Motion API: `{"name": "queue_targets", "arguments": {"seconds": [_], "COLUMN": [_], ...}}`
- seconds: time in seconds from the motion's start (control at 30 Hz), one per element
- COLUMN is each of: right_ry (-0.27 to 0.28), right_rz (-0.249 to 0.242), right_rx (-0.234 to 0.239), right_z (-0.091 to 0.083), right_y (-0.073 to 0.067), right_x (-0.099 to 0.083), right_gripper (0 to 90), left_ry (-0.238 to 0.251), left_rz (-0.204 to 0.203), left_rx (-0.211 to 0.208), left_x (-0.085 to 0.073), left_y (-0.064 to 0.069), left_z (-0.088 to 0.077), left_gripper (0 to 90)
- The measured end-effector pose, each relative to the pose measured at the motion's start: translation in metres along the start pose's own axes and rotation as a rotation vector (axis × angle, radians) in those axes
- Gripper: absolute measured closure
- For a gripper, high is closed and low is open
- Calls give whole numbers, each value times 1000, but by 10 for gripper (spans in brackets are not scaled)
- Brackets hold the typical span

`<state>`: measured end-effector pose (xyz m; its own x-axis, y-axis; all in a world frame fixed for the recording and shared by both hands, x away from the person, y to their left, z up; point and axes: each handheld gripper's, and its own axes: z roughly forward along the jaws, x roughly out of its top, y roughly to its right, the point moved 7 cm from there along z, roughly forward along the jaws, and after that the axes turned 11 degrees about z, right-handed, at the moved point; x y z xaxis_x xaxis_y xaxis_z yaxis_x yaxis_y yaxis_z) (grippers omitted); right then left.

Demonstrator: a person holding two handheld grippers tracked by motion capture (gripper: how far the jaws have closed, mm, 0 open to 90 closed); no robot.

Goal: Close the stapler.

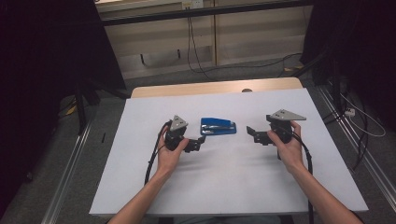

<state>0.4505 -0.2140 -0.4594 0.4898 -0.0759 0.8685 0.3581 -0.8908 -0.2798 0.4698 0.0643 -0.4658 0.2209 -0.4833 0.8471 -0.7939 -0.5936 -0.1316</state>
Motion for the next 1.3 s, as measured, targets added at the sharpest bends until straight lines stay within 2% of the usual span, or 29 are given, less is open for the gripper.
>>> {"name": "queue_targets", "arguments": {"seconds": [0.13,0.2,0.27,0.43,0.5,0.53,0.57,0.87,1.03,1.2,1.3], "right_ry": [26,36,43,55,57,58,60,71,75,73,77], "right_rz": [0,3,-1,-8,-12,-14,-10,-26,-27,-6,-1], "right_rx": [-1,-6,-16,-42,-58,-63,-63,-86,-93,-99,-106], "right_z": [-9,-14,-18,-29,-33,-34,-36,-49,-59,-71,-78], "right_y": [0,0,0,0,1,1,2,1,3,4,5], "right_x": [1,2,2,-3,-5,-5,-5,-9,-13,-17,-21], "right_gripper": [38,38,38,38,38,38,38,38,37,33,32], "left_ry": [19,35,63,56,59,62,66,86,93,80,84], "left_rz": [2,-7,-34,-20,-27,-36,-47,-67,-67,-31,-27], "left_rx": [36,36,40,61,79,102,108,139,153,173,179], "left_x": [-1,-1,-1,-5,-6,-7,-8,-17,-21,-28,-31], "left_y": [-3,-4,-5,-6,-8,-10,-11,-13,-13,-11,-11], "left_z": [-13,-18,-25,-38,-44,-48,-51,-73,-83,-94,-101], "left_gripper": [42,42,42,42,42,42,36,34,34,34,34]}}
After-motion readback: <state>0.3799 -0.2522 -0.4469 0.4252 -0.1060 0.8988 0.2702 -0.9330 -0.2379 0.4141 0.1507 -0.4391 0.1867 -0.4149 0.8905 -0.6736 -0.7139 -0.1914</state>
